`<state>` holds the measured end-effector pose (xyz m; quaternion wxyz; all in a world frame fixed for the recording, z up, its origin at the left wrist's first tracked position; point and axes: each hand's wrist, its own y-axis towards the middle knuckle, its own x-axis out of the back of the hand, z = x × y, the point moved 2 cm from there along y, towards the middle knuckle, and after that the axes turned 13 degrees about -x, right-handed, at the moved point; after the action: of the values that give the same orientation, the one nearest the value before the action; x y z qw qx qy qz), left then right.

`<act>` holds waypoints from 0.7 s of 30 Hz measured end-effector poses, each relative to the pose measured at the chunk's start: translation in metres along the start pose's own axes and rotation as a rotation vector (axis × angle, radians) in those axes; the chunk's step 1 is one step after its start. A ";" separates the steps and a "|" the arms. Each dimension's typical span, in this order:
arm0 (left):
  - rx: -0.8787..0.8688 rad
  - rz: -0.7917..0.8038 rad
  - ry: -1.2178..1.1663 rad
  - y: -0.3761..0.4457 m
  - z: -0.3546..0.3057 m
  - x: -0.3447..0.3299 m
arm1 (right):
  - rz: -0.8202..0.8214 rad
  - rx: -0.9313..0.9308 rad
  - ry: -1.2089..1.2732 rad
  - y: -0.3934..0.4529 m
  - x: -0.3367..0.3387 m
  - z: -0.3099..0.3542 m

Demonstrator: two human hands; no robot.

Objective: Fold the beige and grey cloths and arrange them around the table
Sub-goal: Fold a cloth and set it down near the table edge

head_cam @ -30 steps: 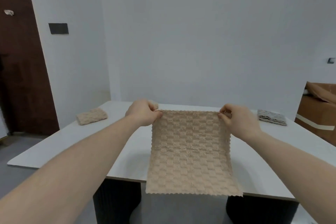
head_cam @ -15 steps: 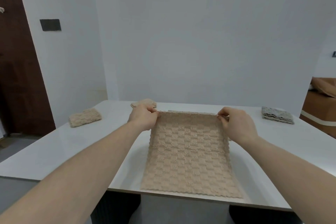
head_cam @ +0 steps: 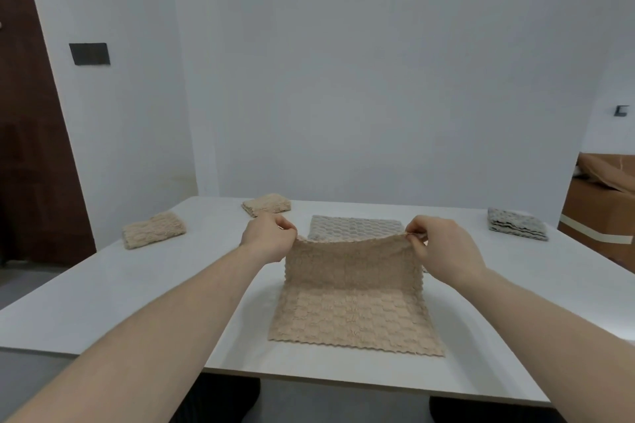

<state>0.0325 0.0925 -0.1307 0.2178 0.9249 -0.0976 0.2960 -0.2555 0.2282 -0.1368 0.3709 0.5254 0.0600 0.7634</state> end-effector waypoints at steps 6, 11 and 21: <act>0.041 0.064 0.017 -0.017 0.008 0.007 | 0.087 0.109 -0.103 -0.028 0.008 -0.010; 0.059 0.143 0.031 -0.045 0.012 0.004 | 0.136 0.163 -0.142 -0.054 0.012 -0.019; 0.029 0.277 0.177 -0.089 0.019 0.006 | 0.230 0.207 -0.219 -0.093 0.014 -0.027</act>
<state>0.0746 0.1626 -0.1713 0.1694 0.8759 -0.2005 0.4049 -0.2342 0.3113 -0.1829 0.2296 0.6441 0.0372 0.7287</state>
